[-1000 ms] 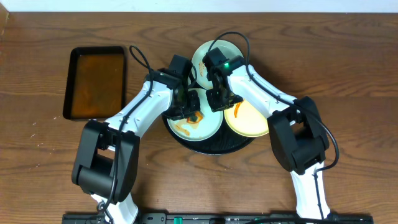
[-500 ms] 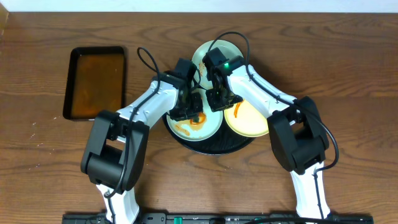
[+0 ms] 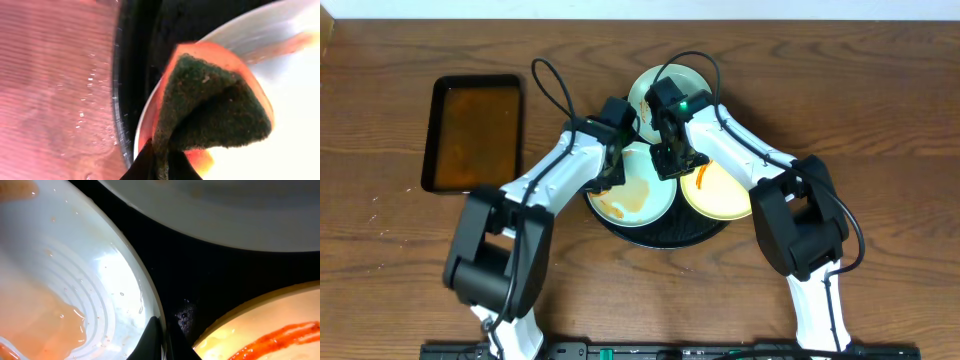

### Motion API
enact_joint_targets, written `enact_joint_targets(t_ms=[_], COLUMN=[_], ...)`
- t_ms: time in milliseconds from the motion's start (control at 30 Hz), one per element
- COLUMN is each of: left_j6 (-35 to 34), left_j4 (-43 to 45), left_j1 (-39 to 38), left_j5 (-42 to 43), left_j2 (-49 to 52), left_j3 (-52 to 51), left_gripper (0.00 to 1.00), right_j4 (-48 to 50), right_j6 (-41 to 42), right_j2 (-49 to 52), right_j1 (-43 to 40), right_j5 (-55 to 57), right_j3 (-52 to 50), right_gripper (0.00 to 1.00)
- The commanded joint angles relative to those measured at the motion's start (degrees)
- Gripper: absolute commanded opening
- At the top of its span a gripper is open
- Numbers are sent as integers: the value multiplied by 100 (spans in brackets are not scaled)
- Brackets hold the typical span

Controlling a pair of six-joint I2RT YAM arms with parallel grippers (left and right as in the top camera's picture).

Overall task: Clean dirty plates on tray and stack at the side
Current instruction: 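Scrub the front green plate with the sponge while the right gripper holds it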

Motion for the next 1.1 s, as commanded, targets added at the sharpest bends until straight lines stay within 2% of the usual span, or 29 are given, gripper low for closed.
enact_joint_targets(t_ms=[0,67,333,500,567,700,900,1067], left_j6=[79,74,-15,-267,-179,-66,83,120], left_j4=[208,400,1191,1388,1342,1054,356,334], left_j1=[2,-15,-173,-210,-210,-170,-81,-87], left_j5=[599,1193,2105,2155,1853,682,-1569,-1429], left_j2=[-374,-304,317,772,817,767,358,-157], left_j3=[-31,-31,-33,-33,-33,-31,-28,-28], left_gripper=[7,8,7,7,8,7,7,8], right_j4=[-22,-22,-7,-9,-9,-24,-7,-4], right_j6=[31,31,33,33,31,31,31,31], right_j2=[155,155,155,155,155,155,155,155], right_j1=[-22,-20,-20,-20,-20,-20,-20,-20], right_j5=[157,157,157,155,155,155,157,157], right_j3=[57,57,57,57,57,57,57,57], right_gripper=[1,1,1,1,1,1,1,1])
